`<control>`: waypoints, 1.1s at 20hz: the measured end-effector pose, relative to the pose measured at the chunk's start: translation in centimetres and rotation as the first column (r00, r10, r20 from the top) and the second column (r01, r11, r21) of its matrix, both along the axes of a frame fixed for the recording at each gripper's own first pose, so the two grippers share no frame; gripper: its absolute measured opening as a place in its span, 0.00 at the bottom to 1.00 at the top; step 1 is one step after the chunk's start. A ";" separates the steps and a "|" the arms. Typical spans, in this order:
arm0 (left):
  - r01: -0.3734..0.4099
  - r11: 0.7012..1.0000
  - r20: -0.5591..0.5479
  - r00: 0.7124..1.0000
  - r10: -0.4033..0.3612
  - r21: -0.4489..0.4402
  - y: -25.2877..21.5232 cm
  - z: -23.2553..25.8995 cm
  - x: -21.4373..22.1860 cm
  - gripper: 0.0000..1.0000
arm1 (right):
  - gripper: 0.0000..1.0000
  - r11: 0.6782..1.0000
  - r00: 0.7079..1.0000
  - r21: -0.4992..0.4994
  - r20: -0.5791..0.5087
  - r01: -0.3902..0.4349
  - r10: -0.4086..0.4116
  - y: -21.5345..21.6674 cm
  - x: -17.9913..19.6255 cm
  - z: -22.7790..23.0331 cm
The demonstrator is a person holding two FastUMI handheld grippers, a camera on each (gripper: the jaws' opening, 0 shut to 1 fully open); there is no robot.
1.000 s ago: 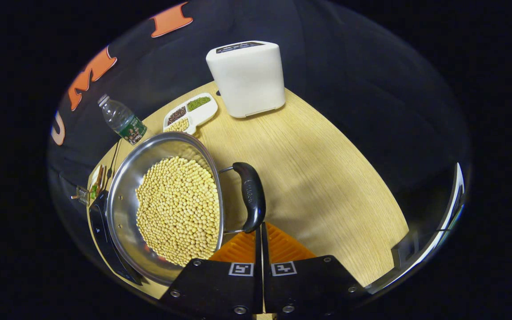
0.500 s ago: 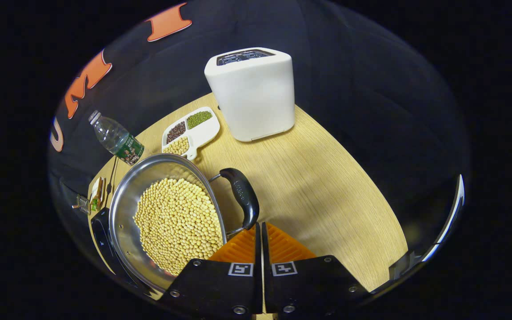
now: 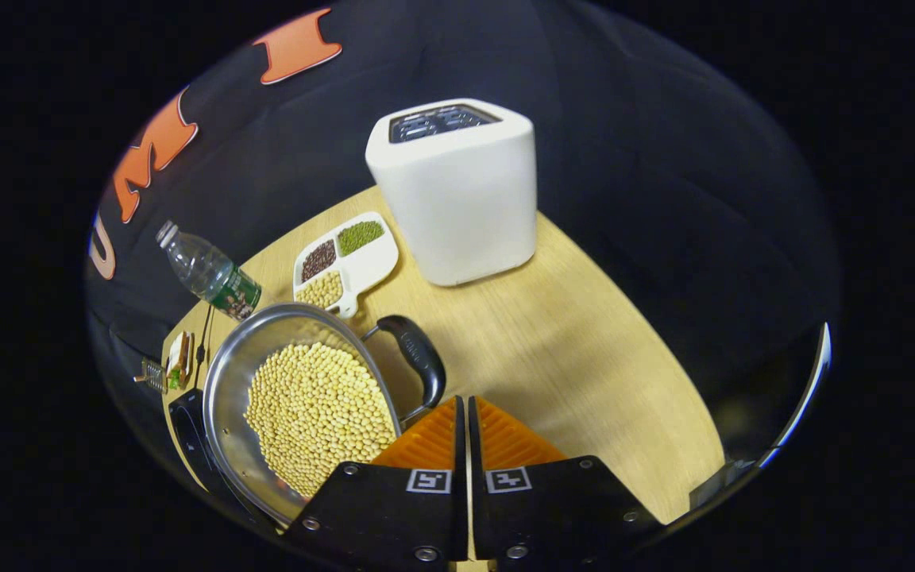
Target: First push the handle of the pot to place it horizontally, then grasp the pot with both hands and set it on the induction cooktop.
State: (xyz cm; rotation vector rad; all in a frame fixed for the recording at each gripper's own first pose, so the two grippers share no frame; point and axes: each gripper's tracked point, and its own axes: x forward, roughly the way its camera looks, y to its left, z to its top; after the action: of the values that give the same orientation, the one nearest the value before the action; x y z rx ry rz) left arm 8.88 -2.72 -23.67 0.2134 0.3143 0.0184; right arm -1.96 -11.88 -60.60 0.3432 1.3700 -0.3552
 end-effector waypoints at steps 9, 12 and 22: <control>0.137 0.986 -0.302 0.940 -0.159 -0.092 -12.2 -12.5 0.5 0.96 | 0.46 0.980 0.969 -0.059 0.146 -0.192 0.198 1.7 3.0 4.4; 0.133 0.974 -0.443 0.873 -0.204 -0.186 -15.5 -16.8 -0.2 0.96 | 0.59 0.964 0.950 -0.056 0.162 -0.261 0.266 3.6 3.6 4.2; 0.094 0.975 -0.612 0.765 -0.200 -0.202 -20.9 -25.1 -0.3 0.94 | 0.76 0.931 0.930 -0.125 0.096 -0.343 0.355 3.8 3.7 1.0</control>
State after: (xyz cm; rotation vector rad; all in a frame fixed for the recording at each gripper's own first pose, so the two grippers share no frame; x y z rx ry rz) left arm 8.59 -23.61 -48.78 0.0760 0.9730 -0.2431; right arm 1.72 -8.07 -59.64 0.0262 1.2617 -0.1079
